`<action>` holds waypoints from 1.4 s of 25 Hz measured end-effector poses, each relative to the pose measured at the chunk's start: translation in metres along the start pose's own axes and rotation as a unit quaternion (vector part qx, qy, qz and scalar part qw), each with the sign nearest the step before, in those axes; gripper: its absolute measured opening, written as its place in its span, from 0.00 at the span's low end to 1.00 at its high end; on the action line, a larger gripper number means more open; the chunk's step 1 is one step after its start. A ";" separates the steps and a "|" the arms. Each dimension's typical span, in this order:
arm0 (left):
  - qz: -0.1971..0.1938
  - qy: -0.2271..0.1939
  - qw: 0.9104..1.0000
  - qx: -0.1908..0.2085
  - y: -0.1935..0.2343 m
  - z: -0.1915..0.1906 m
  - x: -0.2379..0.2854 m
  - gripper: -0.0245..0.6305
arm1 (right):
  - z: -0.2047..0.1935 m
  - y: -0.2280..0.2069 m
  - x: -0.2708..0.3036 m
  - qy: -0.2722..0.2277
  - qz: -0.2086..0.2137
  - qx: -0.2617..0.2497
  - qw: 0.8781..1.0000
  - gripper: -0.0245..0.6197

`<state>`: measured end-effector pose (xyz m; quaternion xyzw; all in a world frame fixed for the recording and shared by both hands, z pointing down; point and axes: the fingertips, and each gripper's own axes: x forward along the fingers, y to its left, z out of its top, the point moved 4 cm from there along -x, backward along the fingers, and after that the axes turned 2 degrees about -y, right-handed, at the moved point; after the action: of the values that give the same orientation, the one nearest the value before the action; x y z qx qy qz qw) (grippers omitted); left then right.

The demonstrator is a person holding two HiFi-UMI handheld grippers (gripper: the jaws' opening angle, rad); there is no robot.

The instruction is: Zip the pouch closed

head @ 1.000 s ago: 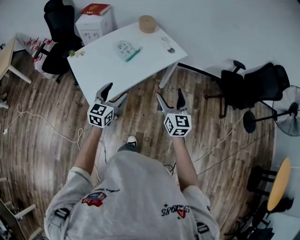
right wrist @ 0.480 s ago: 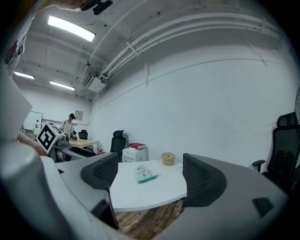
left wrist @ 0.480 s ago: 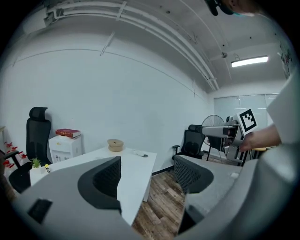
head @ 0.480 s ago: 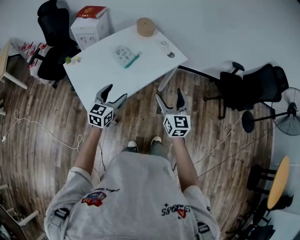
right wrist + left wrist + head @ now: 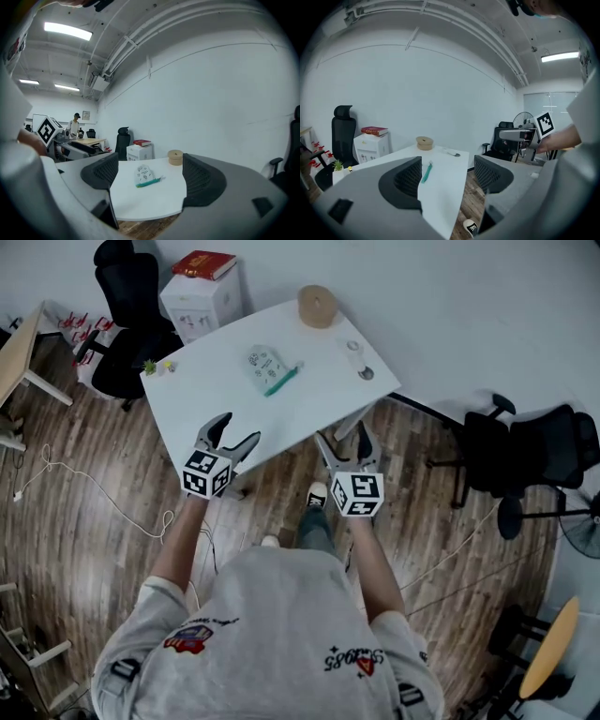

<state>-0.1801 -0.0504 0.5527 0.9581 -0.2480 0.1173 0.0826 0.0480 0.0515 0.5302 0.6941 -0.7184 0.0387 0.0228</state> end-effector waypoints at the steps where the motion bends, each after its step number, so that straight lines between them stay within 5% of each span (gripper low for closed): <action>1: 0.008 0.001 1.000 -0.001 0.007 0.005 0.010 0.56 | 0.002 -0.009 0.016 0.000 0.008 0.000 1.000 0.69; 18: 0.150 -0.011 0.988 -0.036 0.071 0.074 0.144 0.56 | 0.041 -0.130 0.223 -0.008 0.155 0.004 0.988 0.68; 26: 0.155 -0.008 0.987 -0.038 0.068 0.092 0.188 0.56 | 0.042 -0.175 0.242 -0.006 0.154 0.016 0.988 0.67; 35: 0.112 0.018 0.992 -0.063 0.079 0.087 0.252 0.56 | 0.032 -0.221 0.249 0.006 0.116 0.024 0.993 0.66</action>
<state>0.0111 -0.2522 0.5437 0.9148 -0.3594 0.1275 0.1332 0.2604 -0.2069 0.5250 0.6066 -0.7926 0.0625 0.0053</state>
